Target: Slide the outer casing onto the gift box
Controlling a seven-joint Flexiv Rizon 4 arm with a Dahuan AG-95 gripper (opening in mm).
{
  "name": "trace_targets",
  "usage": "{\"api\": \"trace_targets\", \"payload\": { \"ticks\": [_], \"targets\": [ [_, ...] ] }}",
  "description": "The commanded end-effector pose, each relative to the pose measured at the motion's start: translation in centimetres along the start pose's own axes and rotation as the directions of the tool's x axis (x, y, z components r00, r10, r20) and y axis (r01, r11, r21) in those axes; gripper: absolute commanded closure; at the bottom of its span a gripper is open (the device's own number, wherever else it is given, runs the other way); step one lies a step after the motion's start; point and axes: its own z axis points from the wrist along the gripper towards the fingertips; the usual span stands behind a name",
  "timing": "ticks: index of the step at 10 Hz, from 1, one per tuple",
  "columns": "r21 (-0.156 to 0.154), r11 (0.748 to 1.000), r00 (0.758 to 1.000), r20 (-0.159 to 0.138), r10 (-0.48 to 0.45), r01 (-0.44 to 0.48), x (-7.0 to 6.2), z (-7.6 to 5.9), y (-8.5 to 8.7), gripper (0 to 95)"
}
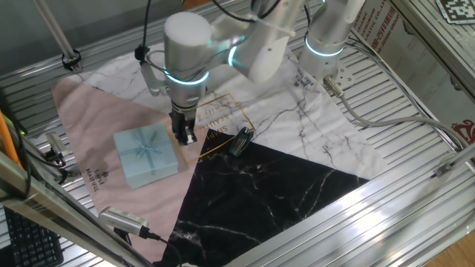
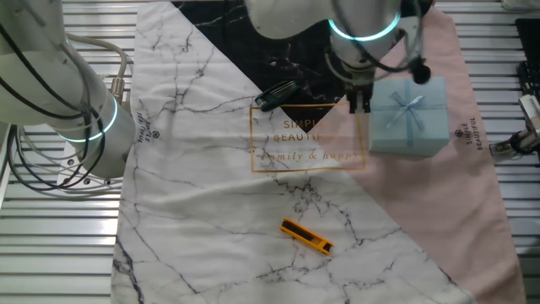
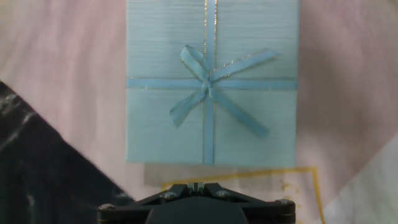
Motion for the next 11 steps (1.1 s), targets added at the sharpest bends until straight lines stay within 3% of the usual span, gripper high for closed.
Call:
{"api": "trace_targets", "payload": {
  "ticks": [1, 4, 7, 11],
  "targets": [
    [0.007, 1.000, 1.000, -0.017, 0.006, -0.006, 0.2, -1.0, 0.3, 95.0],
    [0.013, 1.000, 0.999, -0.031, 0.007, -0.007, 0.9, -3.1, 0.9, 95.0],
    [0.035, 0.999, 1.000, 0.000, 0.002, -0.002, 1.0, -4.3, 1.6, 95.0],
    [0.055, 0.998, 1.000, 0.005, -0.008, 0.008, -3.6, -6.9, 2.4, 95.0]
  ]
}}
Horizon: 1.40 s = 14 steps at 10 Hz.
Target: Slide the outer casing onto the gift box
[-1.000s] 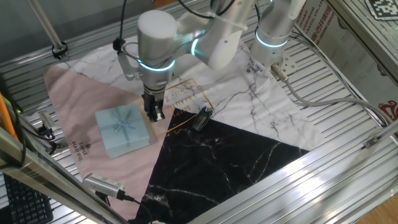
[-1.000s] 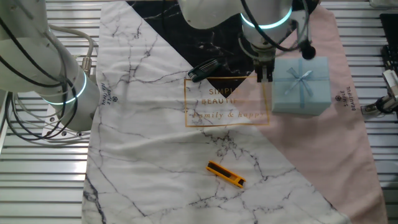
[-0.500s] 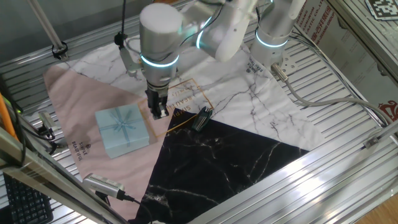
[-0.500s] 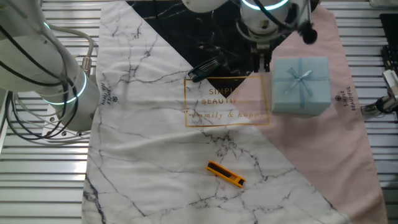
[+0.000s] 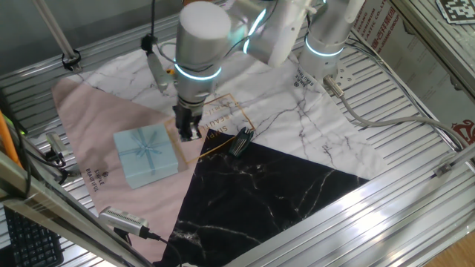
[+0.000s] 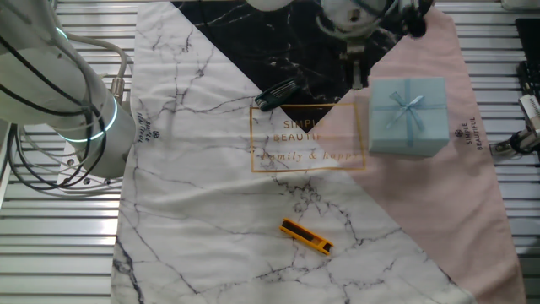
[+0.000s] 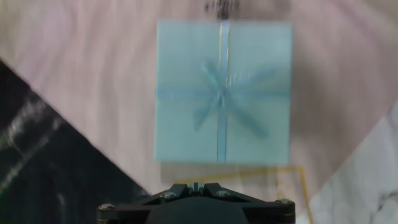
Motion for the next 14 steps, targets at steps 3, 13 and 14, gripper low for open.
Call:
{"api": "trace_targets", "payload": {
  "ticks": [3, 13, 14],
  "targets": [
    [0.000, 1.000, 1.000, -0.008, -0.006, 0.006, -3.7, -0.5, 0.7, 95.0],
    [-0.018, 0.991, 0.989, -0.062, -0.137, 0.136, -9.7, 2.2, -0.4, 95.0],
    [-0.017, 0.988, 0.985, -0.072, -0.155, 0.154, -10.3, 2.6, -0.5, 95.0]
  ]
}}
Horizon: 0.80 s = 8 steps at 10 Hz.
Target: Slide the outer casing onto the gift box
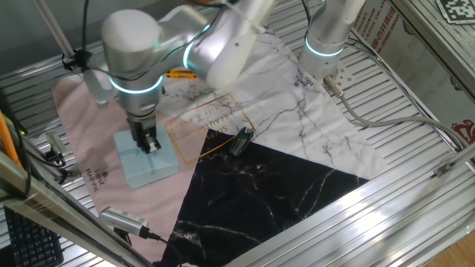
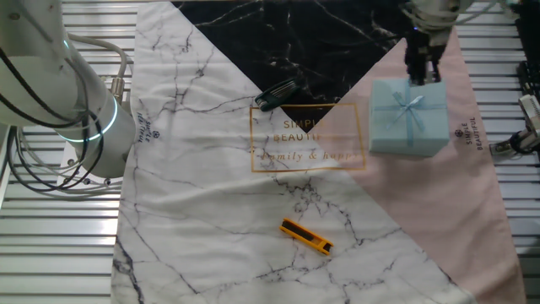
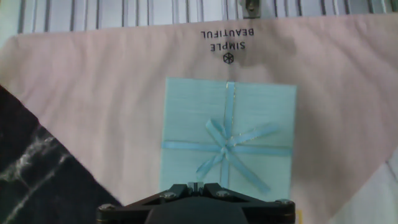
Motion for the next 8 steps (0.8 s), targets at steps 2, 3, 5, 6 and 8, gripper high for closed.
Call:
{"api": "trace_targets", "payload": {
  "ticks": [2, 3, 5, 6, 8],
  "targets": [
    [0.009, 1.000, 1.000, -0.008, -0.007, 0.008, -1.0, 0.6, -0.2, 95.0],
    [0.013, 1.000, 1.000, -0.016, -0.006, 0.007, -1.4, 0.8, -0.3, 95.0],
    [0.026, 1.000, 1.000, -0.027, -0.010, 0.011, -2.3, 1.3, -0.5, 95.0],
    [0.033, 0.999, 1.000, -0.029, -0.007, 0.008, -2.3, 1.3, -0.5, 95.0],
    [0.029, 1.000, 1.000, -0.026, 0.012, -0.011, -2.1, 0.7, -1.2, 95.0]
  ]
}}
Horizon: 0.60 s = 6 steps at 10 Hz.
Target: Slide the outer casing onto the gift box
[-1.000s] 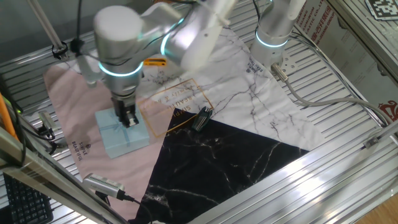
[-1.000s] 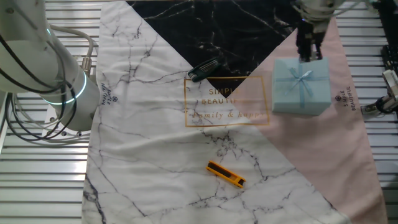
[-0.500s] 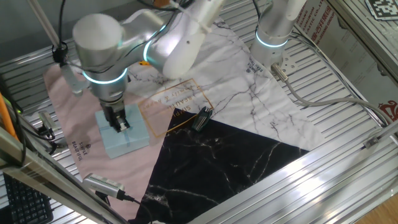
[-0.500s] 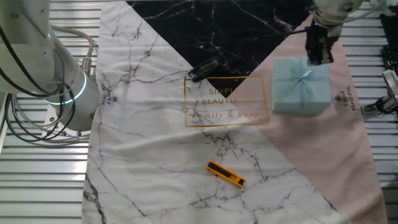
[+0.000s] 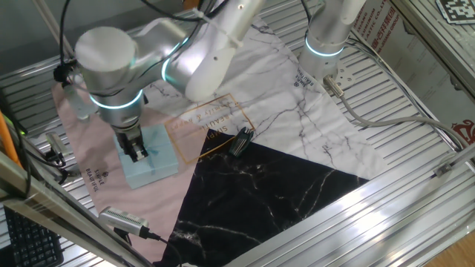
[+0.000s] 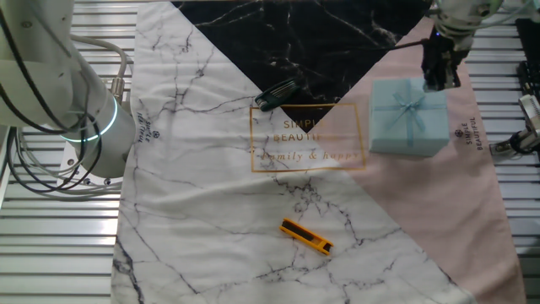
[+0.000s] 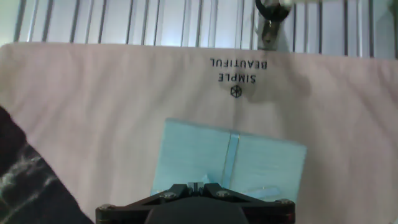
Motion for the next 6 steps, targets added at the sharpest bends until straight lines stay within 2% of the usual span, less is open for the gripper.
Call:
{"api": "trace_targets", "payload": {
  "ticks": [1, 4, 5, 6],
  "targets": [
    [-0.007, 1.000, 1.000, 0.008, 0.027, -0.027, 0.7, -0.8, -0.7, 95.0],
    [-0.008, 0.998, 0.998, 0.013, 0.059, -0.059, 0.9, -0.9, -1.2, 95.0],
    [-0.013, 0.996, 0.996, 0.026, 0.088, -0.087, 0.4, -0.2, -2.6, 95.0],
    [-0.018, 0.995, 0.995, 0.027, 0.095, -0.094, 0.3, 0.0, -2.9, 95.0]
  ]
}}
